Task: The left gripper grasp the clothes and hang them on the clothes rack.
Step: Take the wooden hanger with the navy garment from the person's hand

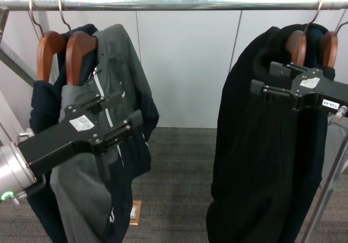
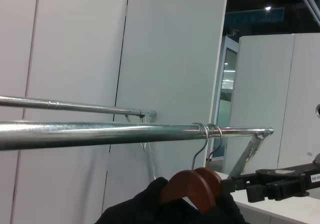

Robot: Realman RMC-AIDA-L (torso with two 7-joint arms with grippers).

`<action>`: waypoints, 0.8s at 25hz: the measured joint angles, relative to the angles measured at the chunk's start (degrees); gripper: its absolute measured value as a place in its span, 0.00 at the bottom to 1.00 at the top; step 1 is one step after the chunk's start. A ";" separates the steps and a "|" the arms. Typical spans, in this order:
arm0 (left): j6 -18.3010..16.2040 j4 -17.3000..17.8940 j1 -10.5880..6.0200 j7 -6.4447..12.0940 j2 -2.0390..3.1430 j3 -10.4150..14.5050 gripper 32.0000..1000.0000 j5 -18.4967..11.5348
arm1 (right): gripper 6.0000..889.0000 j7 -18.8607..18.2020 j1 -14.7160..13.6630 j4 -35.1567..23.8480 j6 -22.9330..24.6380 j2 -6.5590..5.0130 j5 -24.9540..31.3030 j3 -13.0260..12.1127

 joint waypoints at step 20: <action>0.00 -0.69 -0.28 -0.02 0.00 0.00 0.64 -0.46 | 0.92 0.00 0.02 0.00 0.19 0.00 0.00 -0.14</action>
